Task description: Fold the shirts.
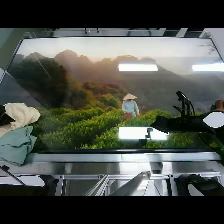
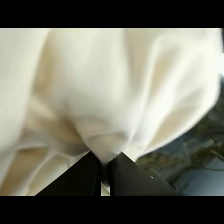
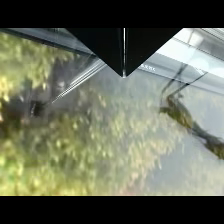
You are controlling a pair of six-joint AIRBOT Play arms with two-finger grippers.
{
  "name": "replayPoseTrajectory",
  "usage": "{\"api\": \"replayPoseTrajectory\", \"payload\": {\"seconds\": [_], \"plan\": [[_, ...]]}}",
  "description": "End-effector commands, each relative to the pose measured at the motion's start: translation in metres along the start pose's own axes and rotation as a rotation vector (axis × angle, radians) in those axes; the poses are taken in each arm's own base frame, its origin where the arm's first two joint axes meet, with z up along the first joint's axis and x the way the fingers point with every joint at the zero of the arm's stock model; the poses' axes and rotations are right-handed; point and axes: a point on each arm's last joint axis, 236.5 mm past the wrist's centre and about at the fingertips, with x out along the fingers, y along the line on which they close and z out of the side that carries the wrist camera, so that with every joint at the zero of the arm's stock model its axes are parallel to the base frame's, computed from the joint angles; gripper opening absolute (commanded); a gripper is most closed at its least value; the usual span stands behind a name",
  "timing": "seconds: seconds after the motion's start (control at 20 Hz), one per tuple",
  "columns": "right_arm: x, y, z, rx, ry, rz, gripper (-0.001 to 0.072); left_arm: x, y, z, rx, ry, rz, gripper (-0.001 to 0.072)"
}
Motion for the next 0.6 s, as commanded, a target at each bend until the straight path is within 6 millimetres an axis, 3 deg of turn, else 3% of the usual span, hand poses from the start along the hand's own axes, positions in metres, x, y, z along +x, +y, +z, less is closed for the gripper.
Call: {"api": "replayPoseTrajectory", "payload": {"seconds": [0.0,0.1,0.15,0.2,0.3,0.4,0.55], "plan": [[0.0,0.004,0.0,0.009,-0.002,0.015,0.0015,-0.021,-0.095,0.024,0.153,-0.059,-0.254,0.001],[0.0,0.004,0.0,0.009,-0.002,0.015,0.0015,-0.084,-0.208,0.03,0.328,-0.183,-0.552,0.0011],[0.0,0.004,0.0,0.009,-0.002,0.015,0.0014,-0.118,-0.264,0.017,0.442,-0.219,-0.7,0.0018],[0.0,0.004,0.0,0.009,-0.002,0.014,0.0014,-0.151,-0.317,-0.008,0.583,-0.237,-0.835,0.0018],[0.0,0.003,0.0,0.009,-0.002,0.014,0.0015,-0.187,-0.393,-0.06,0.793,-0.228,-0.975,0.002],[0.0,0.004,0.0,0.008,-0.001,0.014,0.0015,-0.183,-0.437,-0.1,0.933,-0.183,-0.967,0.002],[0.0,0.003,-0.001,0.008,0.002,0.014,0.0015,-0.137,-0.471,-0.137,1.038,-0.088,-0.864,0.0019]]}}
